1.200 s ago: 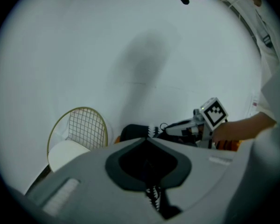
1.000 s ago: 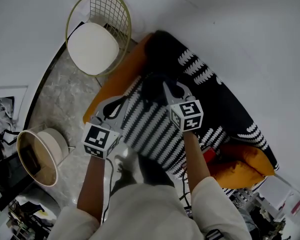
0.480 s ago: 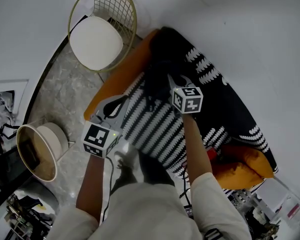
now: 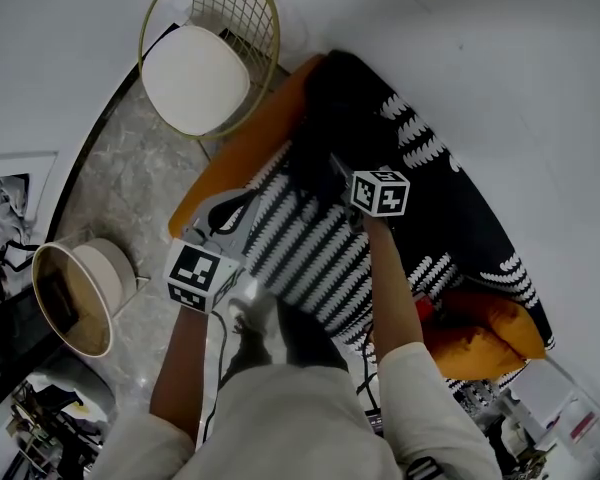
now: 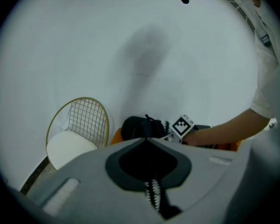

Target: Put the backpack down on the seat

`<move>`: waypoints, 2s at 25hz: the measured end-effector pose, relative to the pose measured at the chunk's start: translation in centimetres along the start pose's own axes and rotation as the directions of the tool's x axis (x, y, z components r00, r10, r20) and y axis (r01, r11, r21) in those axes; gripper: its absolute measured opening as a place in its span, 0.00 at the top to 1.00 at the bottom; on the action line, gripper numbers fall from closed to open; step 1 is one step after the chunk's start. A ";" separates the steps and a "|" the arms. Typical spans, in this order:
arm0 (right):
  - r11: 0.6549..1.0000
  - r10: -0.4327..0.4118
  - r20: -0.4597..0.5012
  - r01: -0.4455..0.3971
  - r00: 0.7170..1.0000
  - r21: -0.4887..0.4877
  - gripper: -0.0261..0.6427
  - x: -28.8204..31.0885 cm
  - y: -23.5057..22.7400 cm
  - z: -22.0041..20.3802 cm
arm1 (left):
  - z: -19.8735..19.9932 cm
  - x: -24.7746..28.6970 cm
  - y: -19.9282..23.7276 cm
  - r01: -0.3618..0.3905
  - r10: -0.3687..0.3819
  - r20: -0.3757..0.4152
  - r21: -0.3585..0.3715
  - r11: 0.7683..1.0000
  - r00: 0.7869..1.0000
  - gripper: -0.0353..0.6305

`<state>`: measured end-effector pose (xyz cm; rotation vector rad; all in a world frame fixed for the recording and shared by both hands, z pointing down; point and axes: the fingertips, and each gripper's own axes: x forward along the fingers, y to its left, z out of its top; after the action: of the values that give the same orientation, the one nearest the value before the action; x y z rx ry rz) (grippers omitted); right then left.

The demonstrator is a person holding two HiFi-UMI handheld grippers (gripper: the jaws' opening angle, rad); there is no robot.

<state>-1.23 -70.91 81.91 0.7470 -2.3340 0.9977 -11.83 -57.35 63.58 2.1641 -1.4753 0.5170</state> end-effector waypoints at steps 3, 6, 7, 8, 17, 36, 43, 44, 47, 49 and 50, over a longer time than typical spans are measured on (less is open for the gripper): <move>0.999 -0.024 -0.025 0.025 0.999 0.020 0.69 -0.6 -0.5 -1.9 | 0.0 -0.3 0.2 -0.004 0.004 0.000 0.001 1.000 1.000 0.94; 0.998 -0.038 -0.029 0.040 0.999 0.052 0.69 -1.6 -0.5 -3.3 | 0.1 -0.9 0.1 -0.010 0.010 0.006 0.004 1.000 1.000 0.94; 0.998 -0.044 -0.027 0.046 0.999 0.050 0.69 -2.1 -0.4 -3.6 | 0.1 -1.2 0.0 -0.012 0.012 0.010 0.005 1.000 1.000 0.94; 0.998 -0.051 -0.024 0.052 0.998 0.041 0.69 -2.5 -0.1 -3.7 | 0.1 -1.5 -0.1 -0.013 0.013 0.014 0.005 1.000 1.000 0.94; 0.995 -0.094 0.066 0.096 0.993 -0.027 0.69 -7.8 4.5 -2.6 | -0.6 -5.8 -1.7 -0.003 0.002 0.044 0.028 1.000 0.999 0.94; 0.953 -0.194 0.275 0.247 0.942 -0.174 0.93 -24.7 20.5 -1.1 | 1.4 -20.9 -4.9 -0.024 0.007 0.182 0.091 0.996 0.983 0.94; 0.927 -0.238 0.404 0.331 0.883 -0.178 0.95 -31.8 26.3 -0.5 | 2.3 -26.2 -6.7 -0.028 0.003 0.236 0.104 0.994 0.972 0.94; 0.927 -0.240 0.417 0.334 0.877 -0.170 0.95 -32.8 27.1 -0.6 | 2.3 -26.9 -6.9 -0.030 0.003 0.240 0.109 0.994 0.971 0.94; 0.944 -0.215 0.461 0.304 0.861 -0.128 0.95 -35.7 29.6 -1.0 | 2.5 -28.7 -7.7 -0.027 -0.006 0.255 0.126 0.992 0.967 0.94; 0.953 -0.196 0.489 0.283 0.850 -0.111 0.95 -37.6 31.4 -1.3 | 2.8 -29.8 -8.2 -0.025 -0.013 0.268 0.136 0.990 0.963 0.94; 0.952 -0.192 0.497 0.283 0.846 -0.114 0.95 -38.4 32.2 -1.5 | 2.9 -30.3 -8.5 -0.024 -0.015 0.273 0.141 0.990 0.962 0.94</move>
<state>6.31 -39.92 43.22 1.2942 -2.6072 0.5133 -14.41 -33.37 43.18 2.4246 -1.6296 0.3442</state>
